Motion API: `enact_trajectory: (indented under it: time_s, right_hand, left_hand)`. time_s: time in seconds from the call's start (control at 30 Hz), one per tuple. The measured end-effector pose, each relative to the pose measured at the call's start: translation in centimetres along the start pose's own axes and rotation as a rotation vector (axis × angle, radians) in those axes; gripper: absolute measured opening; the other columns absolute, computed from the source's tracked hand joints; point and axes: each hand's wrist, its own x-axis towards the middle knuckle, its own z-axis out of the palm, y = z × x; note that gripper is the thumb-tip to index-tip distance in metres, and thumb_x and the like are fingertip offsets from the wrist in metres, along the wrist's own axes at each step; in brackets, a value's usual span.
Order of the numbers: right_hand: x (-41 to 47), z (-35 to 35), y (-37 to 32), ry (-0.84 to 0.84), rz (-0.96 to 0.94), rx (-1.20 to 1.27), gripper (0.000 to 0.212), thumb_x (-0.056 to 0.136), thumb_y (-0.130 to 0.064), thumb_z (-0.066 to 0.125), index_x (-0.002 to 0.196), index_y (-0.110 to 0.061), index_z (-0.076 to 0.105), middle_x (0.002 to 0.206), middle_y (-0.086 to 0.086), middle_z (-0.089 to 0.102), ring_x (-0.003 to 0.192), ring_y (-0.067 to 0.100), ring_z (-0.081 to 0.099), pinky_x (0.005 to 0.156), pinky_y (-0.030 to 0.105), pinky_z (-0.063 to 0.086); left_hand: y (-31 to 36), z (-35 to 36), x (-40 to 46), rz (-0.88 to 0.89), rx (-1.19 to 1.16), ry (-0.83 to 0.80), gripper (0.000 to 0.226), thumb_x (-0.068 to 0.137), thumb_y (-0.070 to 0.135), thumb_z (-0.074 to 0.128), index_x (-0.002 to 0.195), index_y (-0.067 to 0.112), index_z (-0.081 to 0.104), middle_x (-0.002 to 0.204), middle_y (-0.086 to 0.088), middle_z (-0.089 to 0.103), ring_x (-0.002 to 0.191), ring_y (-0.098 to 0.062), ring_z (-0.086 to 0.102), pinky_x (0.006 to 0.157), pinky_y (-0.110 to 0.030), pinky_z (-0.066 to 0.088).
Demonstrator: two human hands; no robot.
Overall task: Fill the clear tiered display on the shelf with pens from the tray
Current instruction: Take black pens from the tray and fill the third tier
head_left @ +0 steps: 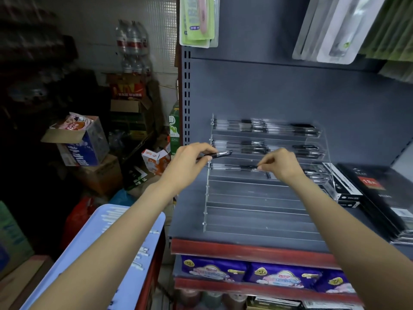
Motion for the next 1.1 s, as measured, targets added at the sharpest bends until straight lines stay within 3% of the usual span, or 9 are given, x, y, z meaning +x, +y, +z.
enact_trajectory:
  time_s: [0.07,0.17,0.3,0.4,0.53,0.77,0.87,0.97,1.1]
  right_hand:
    - [0.5,-0.1,-0.6,-0.063,0.016,-0.049,0.009,0.08,-0.007,0.071,0.088,-0.004,0.075,0.086,0.008,0.07,0.061,-0.001,0.05,0.063,0.012,0.041]
    - [1.2,0.0,-1.2,-0.096,0.037,-0.106,0.009,0.081,-0.002,0.068,0.087,-0.003,0.075,0.094,0.009,0.073,0.072,0.008,0.059,0.074,0.015,0.043]
    - [0.7,-0.3,-1.1,-0.101,0.022,-0.071,0.011,0.085,-0.004,0.064,0.087,-0.007,0.075,0.092,0.007,0.072,0.077,0.01,0.057,0.063,0.009,0.043]
    - [-0.7,-0.2,-1.2,0.004,-0.038,0.17,0.01,0.087,-0.013,0.065,0.091,-0.008,0.073,0.088,0.003,0.069,0.081,0.011,0.06,0.078,0.022,0.046]
    - [-3.0,0.0,-3.0,-0.066,-0.127,0.601,0.016,0.088,-0.016,0.062,0.1,-0.008,0.069,0.082,0.003,0.07,0.074,0.013,0.067,0.073,0.022,0.055]
    - [-3.0,-0.5,-1.1,0.103,-0.086,0.747,0.011,0.082,0.002,0.064,0.091,-0.001,0.07,0.076,-0.001,0.069,0.063,0.002,0.067,0.071,0.014,0.055]
    - [-2.7,-0.9,0.6,0.186,-0.042,0.671,0.012,0.083,0.001,0.064,0.093,-0.003,0.07,0.082,0.002,0.068,0.062,-0.002,0.066,0.069,0.009,0.054]
    - [-2.2,-0.4,1.0,0.241,-0.025,0.516,0.011,0.084,-0.004,0.065,0.093,-0.006,0.071,0.085,0.004,0.068,0.071,0.005,0.064,0.069,0.007,0.05]
    - [-1.7,0.9,0.9,0.224,-0.052,0.284,0.009,0.084,-0.007,0.066,0.09,-0.009,0.073,0.081,0.0,0.066,0.074,0.009,0.06,0.063,-0.003,0.04]
  left_hand:
    - [-0.2,0.2,0.0,0.004,0.006,-0.009,0.022,0.09,0.01,0.059,0.108,0.017,0.067,0.099,0.004,0.066,0.086,-0.004,0.057,0.08,-0.01,0.04]
    - [-0.2,0.5,0.1,-0.014,-0.003,-0.035,0.018,0.089,0.012,0.061,0.105,0.017,0.068,0.09,0.011,0.064,0.075,0.006,0.054,0.069,0.001,0.039]
    - [-0.1,0.4,0.5,-0.022,-0.009,-0.046,0.016,0.089,0.015,0.062,0.104,0.017,0.068,0.088,0.011,0.065,0.077,0.003,0.056,0.067,0.001,0.039]
    - [0.1,0.6,0.4,-0.037,-0.026,-0.055,0.016,0.089,0.015,0.062,0.103,0.017,0.068,0.083,0.013,0.063,0.079,-0.002,0.058,0.069,-0.003,0.04]
    - [1.1,1.2,0.7,-0.011,-0.033,-0.089,0.015,0.088,0.014,0.062,0.101,0.017,0.068,0.075,0.021,0.057,0.073,0.004,0.056,0.066,-0.001,0.04]
    - [0.3,1.3,0.9,-0.067,-0.027,-0.027,0.011,0.086,0.021,0.066,0.096,0.019,0.067,0.085,0.014,0.064,0.079,0.0,0.059,0.08,-0.02,0.048]
    - [-0.8,1.0,0.7,-0.178,-0.021,0.063,0.023,0.087,0.017,0.064,0.11,0.011,0.063,0.098,0.001,0.065,0.086,-0.007,0.059,0.085,-0.022,0.049]
    - [-1.4,1.4,0.9,-0.312,-0.051,0.011,0.044,0.086,0.015,0.065,0.126,0.001,0.053,0.117,-0.012,0.063,0.104,-0.018,0.061,0.094,-0.023,0.044]
    - [-2.2,2.6,1.0,-0.38,-0.073,-0.066,0.048,0.084,0.018,0.069,0.126,0.002,0.055,0.117,-0.014,0.065,0.115,-0.025,0.057,0.101,-0.033,0.044]
